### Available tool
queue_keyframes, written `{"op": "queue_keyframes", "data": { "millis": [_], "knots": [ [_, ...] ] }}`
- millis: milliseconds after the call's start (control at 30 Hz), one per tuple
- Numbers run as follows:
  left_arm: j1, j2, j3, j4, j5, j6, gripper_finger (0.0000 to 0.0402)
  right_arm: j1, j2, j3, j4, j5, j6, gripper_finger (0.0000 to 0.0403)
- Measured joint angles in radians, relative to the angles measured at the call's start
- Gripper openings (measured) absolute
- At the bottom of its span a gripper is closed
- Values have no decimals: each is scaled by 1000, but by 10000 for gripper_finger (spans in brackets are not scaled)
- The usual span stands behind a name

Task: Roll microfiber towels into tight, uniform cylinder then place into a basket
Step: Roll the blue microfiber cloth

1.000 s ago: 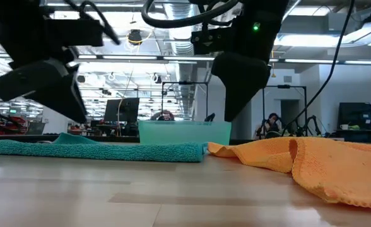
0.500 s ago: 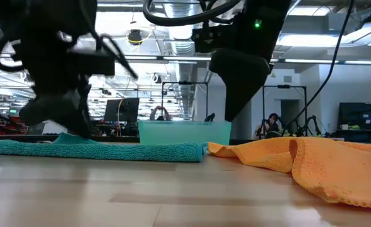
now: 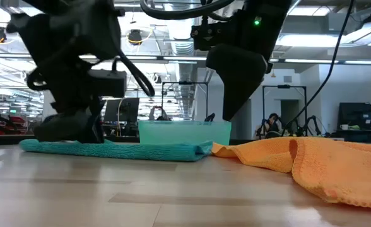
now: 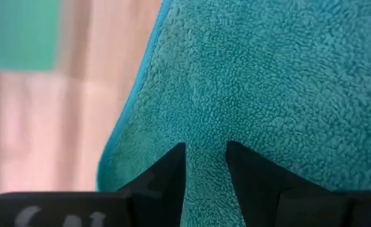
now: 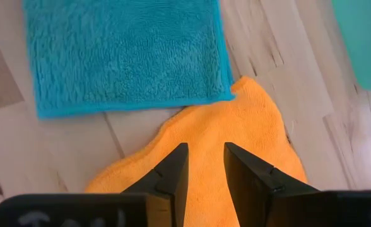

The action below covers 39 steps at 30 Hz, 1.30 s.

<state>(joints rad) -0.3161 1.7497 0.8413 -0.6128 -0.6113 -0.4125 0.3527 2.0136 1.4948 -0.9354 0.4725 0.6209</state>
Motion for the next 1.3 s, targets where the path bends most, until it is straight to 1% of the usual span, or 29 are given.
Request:
{"op": "queue_keyframes", "data": {
  "millis": [100,200,300,400,600,767,867,933,1067,1133,1300],
  "knots": [
    [52,4,-4,-11,-60,103,114,0,0,0,2,0,0,123],
    [115,4,-4,-20,-63,162,114,0,0,0,2,0,0,123],
    [168,4,-4,-36,-67,158,114,1,0,0,2,0,0,123],
    [180,5,3,-38,-78,138,114,0,0,0,2,0,0,123],
    [93,0,42,-35,-72,100,114,-8,0,0,1,0,-27,123],
    [-5,-1,83,-17,-106,39,114,-8,0,0,-7,1,-70,123],
    [-46,-2,86,85,-150,-13,114,-8,0,0,-13,0,-98,122],
    [-63,1,87,183,-154,-14,114,-10,0,0,-34,1,-106,122],
    [-70,3,86,331,-95,46,114,-15,0,0,-115,4,-95,122],
    [-66,3,87,387,-88,49,114,-15,0,0,-145,16,-74,122],
    [-66,3,87,450,-69,49,114,-15,0,0,-149,33,-64,122]
  ]
}}
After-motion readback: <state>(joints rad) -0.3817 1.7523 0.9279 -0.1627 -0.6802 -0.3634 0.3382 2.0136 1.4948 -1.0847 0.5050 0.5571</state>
